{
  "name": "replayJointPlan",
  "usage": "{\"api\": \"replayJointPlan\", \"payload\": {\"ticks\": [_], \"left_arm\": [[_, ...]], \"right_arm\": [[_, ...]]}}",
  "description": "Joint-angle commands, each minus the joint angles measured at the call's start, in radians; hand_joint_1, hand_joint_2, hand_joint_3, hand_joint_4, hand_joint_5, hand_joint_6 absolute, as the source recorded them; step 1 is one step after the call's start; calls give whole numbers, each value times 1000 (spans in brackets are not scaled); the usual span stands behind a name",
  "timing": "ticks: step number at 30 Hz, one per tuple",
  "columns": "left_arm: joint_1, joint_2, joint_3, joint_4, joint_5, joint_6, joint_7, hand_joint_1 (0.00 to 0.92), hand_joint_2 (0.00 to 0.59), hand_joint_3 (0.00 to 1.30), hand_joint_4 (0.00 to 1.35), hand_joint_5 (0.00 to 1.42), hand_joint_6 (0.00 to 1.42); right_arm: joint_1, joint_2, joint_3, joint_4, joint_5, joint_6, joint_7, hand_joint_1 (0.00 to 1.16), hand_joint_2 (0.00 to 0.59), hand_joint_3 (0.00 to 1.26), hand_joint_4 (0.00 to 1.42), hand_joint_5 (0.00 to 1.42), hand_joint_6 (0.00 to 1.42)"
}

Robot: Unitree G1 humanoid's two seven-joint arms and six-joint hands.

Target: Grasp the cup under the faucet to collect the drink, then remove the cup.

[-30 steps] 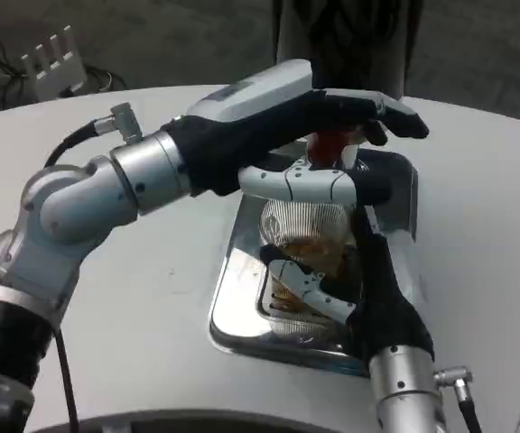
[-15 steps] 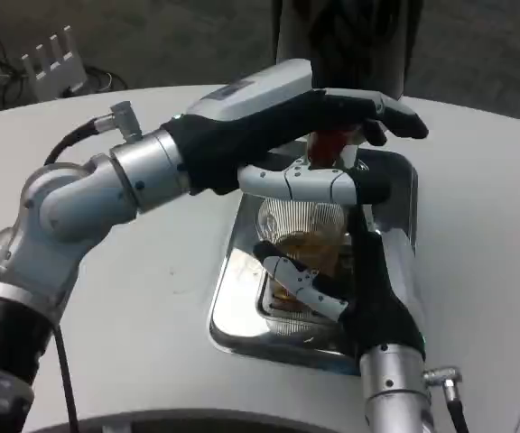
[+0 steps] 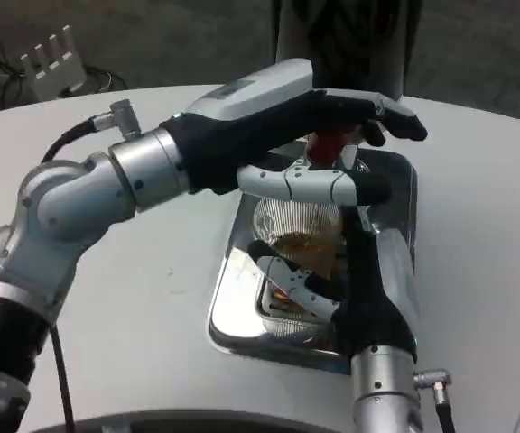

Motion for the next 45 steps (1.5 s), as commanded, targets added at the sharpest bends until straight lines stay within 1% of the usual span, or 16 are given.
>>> {"api": "replayJointPlan", "payload": {"ticks": [1,8,13,16,21,23,25,29,35,38,41,45], "left_arm": [[28,20,-14,-4,21,12,-26,0,140,317,259,311,316],[33,31,-13,-15,18,18,-29,0,140,317,262,311,316],[35,33,-14,-22,16,22,-30,0,140,317,264,311,316],[36,34,-14,-24,16,22,-32,0,140,317,265,311,316],[34,36,-13,-28,15,25,-32,0,140,317,265,311,316],[35,36,-14,-30,15,25,-34,0,140,317,265,311,316],[36,36,-15,-30,15,24,-35,0,140,317,265,311,316],[33,36,-14,-30,16,24,-33,0,140,317,265,311,316],[38,39,-10,-28,15,20,-29,0,140,317,265,311,316],[41,40,-6,-25,13,17,-23,0,138,317,265,313,316],[45,40,4,-22,8,12,-12,0,125,314,265,319,319],[48,32,20,-17,-7,2,2,0,118,307,272,333,334]], "right_arm": [[-1,45,17,23,-1,-2,-15,679,199,74,177,267,0],[-6,52,23,41,-7,12,-53,687,203,104,212,317,0],[-10,51,23,53,-2,9,-69,690,204,117,227,346,0],[-10,49,31,54,-11,13,-83,691,204,143,260,372,2],[-19,58,32,73,-17,15,-105,700,208,167,279,402,17],[-29,65,33,88,-26,22,-124,703,209,203,320,439,33],[-35,68,30,104,-17,14,-128,712,208,235,342,464,54],[-42,72,34,119,-27,11,-160,720,210,242,352,478,60],[-40,74,37,129,-27,-7,-202,729,221,354,474,571,131],[-39,74,37,134,-23,-14,-213,742,225,390,506,603,151],[-38,76,34,139,-19,-28,-230,752,229,428,556,643,175],[-34,80,28,140,-9,-47,-250,748,236,519,655,729,219]]}}
